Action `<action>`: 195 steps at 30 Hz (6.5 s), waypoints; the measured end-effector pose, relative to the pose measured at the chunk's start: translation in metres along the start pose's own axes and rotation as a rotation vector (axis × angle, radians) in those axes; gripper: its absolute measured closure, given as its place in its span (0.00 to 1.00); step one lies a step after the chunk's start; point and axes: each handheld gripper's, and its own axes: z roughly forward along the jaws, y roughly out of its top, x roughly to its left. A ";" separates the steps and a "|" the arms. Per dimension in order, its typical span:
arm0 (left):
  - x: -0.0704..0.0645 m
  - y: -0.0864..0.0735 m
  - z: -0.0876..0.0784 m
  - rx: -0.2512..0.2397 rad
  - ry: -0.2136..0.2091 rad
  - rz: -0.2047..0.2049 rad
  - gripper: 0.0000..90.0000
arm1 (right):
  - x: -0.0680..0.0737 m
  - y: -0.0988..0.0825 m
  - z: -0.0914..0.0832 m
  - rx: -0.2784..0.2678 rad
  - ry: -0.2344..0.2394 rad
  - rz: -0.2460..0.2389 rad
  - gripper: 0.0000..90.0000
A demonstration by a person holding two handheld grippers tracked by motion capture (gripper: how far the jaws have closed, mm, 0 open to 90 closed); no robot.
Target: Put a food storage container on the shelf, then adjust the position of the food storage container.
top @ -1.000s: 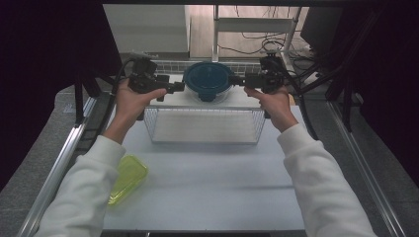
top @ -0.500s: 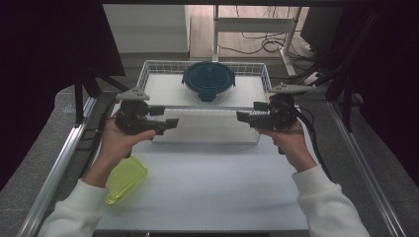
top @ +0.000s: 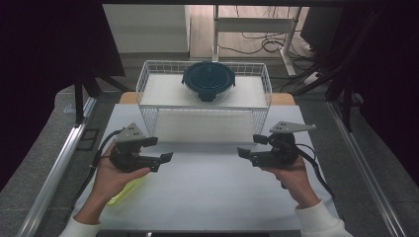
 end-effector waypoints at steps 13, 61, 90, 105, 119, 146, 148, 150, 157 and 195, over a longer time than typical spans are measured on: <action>0.007 -0.048 0.002 0.048 0.015 -0.073 0.30 | 0.012 -0.047 0.022 0.138 -0.015 -0.042 0.26; 0.100 -0.098 -0.050 0.086 0.214 -0.337 0.39 | -0.002 -0.076 0.015 0.180 -0.034 0.063 0.26; 0.144 -0.090 0.037 0.418 0.139 -0.149 1.00 | -0.008 -0.082 0.021 0.229 -0.059 0.077 0.25; 0.105 -0.074 0.062 0.466 0.021 0.018 1.00 | -0.013 -0.085 0.022 0.236 -0.070 0.091 0.25; 0.110 -0.088 -0.024 0.278 0.241 -0.204 1.00 | -0.014 -0.085 0.025 0.245 -0.067 0.111 0.25; 0.088 -0.165 -0.036 0.441 0.293 -0.425 1.00 | -0.015 -0.084 0.024 0.241 -0.066 0.113 0.25; 0.086 -0.165 -0.033 0.448 0.287 -0.420 1.00 | -0.015 -0.084 0.023 0.238 -0.065 0.114 0.25; 0.085 -0.164 -0.031 0.450 0.284 -0.416 1.00 | -0.015 -0.083 0.022 0.235 -0.065 0.112 0.25; 0.081 -0.161 -0.024 0.445 0.251 -0.420 1.00 | -0.015 -0.084 0.023 0.243 -0.065 0.114 0.25; 0.048 -0.116 0.055 0.471 0.077 -0.324 1.00 | -0.016 -0.083 0.019 0.236 -0.071 0.111 0.25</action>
